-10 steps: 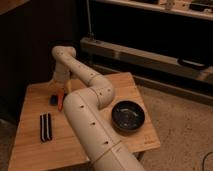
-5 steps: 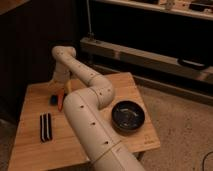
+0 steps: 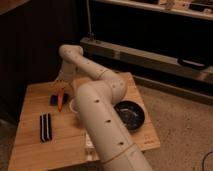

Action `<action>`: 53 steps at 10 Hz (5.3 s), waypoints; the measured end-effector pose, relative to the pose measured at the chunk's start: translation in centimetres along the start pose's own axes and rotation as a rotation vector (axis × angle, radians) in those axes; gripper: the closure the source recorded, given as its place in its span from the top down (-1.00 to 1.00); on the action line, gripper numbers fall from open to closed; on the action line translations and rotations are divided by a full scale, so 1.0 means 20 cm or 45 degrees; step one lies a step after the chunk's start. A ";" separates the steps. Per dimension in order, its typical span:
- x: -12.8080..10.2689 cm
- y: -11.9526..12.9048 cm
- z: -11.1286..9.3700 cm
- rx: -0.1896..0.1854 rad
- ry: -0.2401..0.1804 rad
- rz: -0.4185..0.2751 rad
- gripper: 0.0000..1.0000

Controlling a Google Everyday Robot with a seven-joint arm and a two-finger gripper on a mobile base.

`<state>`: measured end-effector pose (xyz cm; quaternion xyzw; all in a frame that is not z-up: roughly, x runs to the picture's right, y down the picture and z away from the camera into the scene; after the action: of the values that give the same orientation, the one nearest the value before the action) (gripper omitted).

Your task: Push the ceramic bowl across the table

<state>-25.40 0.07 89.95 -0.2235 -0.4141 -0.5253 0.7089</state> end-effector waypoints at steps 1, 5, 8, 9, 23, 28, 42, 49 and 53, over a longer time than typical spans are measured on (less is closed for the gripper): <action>-0.03 0.06 -0.02 0.010 0.009 -0.007 0.60; -0.14 0.32 -0.15 0.030 0.107 0.039 0.60; -0.12 0.47 -0.31 -0.023 0.292 0.132 0.60; -0.08 0.55 -0.39 -0.047 0.361 0.175 0.60; -0.31 1.63 -0.93 -0.069 0.613 0.839 0.60; -0.31 1.61 -0.92 -0.068 0.609 0.833 0.60; -0.12 2.55 -1.14 0.029 0.648 1.237 0.60; -0.13 2.75 -0.88 0.039 0.507 1.317 0.60; -0.12 2.71 -0.73 0.051 0.444 1.320 0.60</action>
<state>29.95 9.27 86.23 -0.2945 -0.1360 -0.1284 0.9372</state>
